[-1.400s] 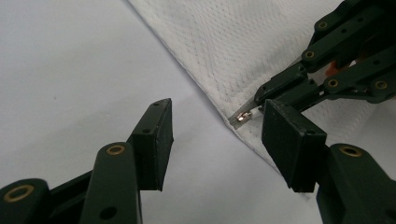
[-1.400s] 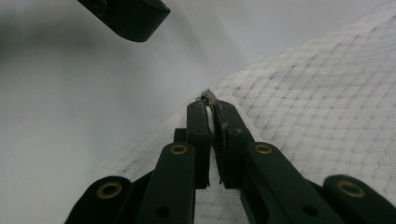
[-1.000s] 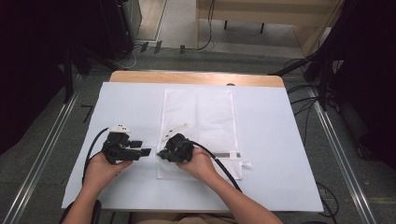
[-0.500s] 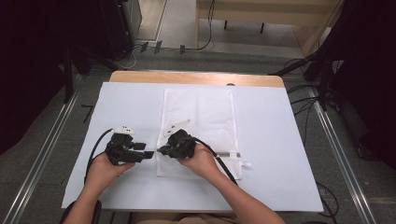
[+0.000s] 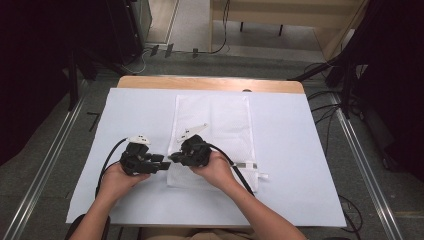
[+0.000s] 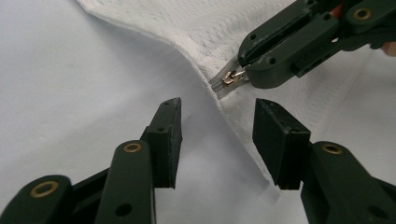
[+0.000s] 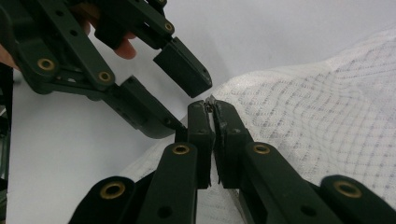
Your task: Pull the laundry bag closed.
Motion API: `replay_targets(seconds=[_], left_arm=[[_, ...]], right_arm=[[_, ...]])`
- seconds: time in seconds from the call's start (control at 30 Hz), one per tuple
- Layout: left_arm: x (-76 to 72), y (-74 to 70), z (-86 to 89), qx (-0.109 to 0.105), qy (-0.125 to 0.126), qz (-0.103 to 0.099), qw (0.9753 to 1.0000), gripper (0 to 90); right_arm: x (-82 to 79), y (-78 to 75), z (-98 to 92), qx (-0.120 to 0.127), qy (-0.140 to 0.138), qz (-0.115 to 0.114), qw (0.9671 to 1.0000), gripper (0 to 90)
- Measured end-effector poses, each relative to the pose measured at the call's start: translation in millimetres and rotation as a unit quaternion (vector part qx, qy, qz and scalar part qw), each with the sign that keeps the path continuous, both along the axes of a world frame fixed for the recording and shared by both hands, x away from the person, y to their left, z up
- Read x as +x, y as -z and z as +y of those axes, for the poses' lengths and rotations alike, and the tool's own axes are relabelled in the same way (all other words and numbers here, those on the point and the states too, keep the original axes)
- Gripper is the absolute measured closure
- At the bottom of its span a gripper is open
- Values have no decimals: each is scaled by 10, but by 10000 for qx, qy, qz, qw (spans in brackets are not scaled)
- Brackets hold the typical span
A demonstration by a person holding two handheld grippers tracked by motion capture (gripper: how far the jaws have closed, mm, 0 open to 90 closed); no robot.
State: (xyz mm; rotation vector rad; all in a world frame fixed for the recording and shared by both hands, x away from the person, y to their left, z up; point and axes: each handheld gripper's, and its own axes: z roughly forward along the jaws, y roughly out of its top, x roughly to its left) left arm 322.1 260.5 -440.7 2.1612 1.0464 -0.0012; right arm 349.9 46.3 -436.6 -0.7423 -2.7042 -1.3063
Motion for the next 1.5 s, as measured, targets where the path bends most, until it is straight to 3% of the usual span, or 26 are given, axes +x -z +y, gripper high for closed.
replay_targets(seconds=[0.17, 0.33, 0.5, 0.6, 0.7, 0.87, 1.17, 1.33, 1.5], left_arm=[[18, 15, -15, -156, 0, 17, 9999, 569], [41, 37, -35, -87, 71, 54, 9999, 599], [70, 43, -60, -176, 153, 158, 9996, 706], [64, 28, -73, -66, 160, 195, 9997, 801], [72, 22, -58, -94, 131, 298, 9994, 875], [60, 18, -78, 35, 173, 288, 9994, 880], [56, 12, -66, 51, 150, 301, 9994, 884], [57, 1, -39, 11, 106, 316, 9994, 887], [49, -2, -40, 11, 148, 284, 9995, 888]], right_arm=[[-3, -8, 5, 31, -48, -61, 10000, 878], [-3, -34, -2, 74, -30, -55, 10000, 878], [4, -31, -3, 89, -66, 5, 9999, 879], [5, -26, -2, 89, -85, -1, 9999, 879], [10, -24, -12, 99, -143, 11, 9998, 878], [18, -14, -25, 62, -174, 92, 9998, 879], [30, 25, -42, 64, -265, 92, 9996, 882], [16, 32, -54, 43, -320, -109, 9994, 883], [12, 34, -66, 26, -354, -99, 9993, 884]])
